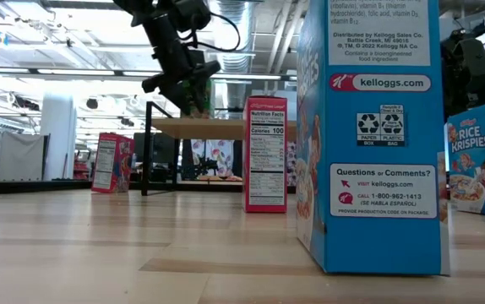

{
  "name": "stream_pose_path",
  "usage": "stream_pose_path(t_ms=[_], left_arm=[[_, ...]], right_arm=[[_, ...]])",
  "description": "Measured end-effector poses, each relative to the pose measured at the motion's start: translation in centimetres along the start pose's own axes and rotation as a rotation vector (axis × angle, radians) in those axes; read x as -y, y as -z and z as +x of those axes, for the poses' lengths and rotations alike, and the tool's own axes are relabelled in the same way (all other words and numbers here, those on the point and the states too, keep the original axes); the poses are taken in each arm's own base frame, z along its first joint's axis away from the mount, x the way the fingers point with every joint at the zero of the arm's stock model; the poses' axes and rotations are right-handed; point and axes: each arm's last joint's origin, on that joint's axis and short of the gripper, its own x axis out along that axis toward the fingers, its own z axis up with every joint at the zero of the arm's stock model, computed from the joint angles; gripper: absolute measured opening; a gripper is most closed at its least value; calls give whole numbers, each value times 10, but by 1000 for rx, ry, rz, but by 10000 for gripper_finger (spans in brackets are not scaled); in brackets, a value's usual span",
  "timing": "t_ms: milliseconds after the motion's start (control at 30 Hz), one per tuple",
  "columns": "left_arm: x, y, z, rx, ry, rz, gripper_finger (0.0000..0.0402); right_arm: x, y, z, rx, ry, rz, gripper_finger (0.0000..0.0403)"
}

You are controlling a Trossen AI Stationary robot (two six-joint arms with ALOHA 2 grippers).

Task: Stack cereal on shelf
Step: Put the middle left green cereal box on the shelf

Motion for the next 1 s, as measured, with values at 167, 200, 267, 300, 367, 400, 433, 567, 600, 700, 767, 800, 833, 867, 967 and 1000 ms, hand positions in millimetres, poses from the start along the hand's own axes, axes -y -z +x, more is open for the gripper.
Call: stream_pose_path(t_ms=[167, 200, 267, 300, 367, 400, 433, 567, 600, 700, 767, 800, 833, 867, 967, 1000], left_arm=[[1, 0, 0, -2, 21, -30, 176], [1, 0, 0, -3, 21, -34, 176], [1, 0, 0, -2, 21, -39, 176], [1, 0, 0, -1, 19, -39, 176], [0, -1, 0, 5, 8, -40, 176], [0, -1, 0, 7, 1, -41, 176], [-1, -1, 0, 8, -2, -42, 176], [-1, -2, 0, 13, 1, -47, 176], [-1, -2, 0, 15, 2, -48, 176], [1, -2, 3, 14, 5, -45, 176], [2, 0, 7, -7, 22, -40, 176], [4, 1, 10, -17, 35, -39, 176], [6, 2, 14, -24, 50, -39, 176], [7, 3, 18, -37, 60, -35, 176], [10, 5, 26, -42, 64, -13, 176], [10, 6, 26, -49, 63, -10, 176]], right_arm=[[0, 0, 0, 0, 0, 0, 240], [0, 0, 0, 0, 0, 0, 240], [0, 0, 0, 0, 0, 0, 240], [0, 0, 0, 0, 0, 0, 240], [0, 0, 0, 0, 0, 0, 240], [0, 0, 0, 0, 0, 0, 240], [0, 0, 0, 0, 0, 0, 240], [0, 0, 0, 0, 0, 0, 240], [0, 0, 0, 0, 0, 0, 240], [0, 0, 0, 0, 0, 0, 240], [0, 0, 0, 0, 0, 0, 240], [0, 0, 0, 0, 0, 0, 240], [0, 0, 0, 0, 0, 0, 240], [0, 0, 0, 0, 0, 0, 240], [0, 0, 0, 0, 0, 0, 240], [0, 0, 0, 0, 0, 0, 240]])
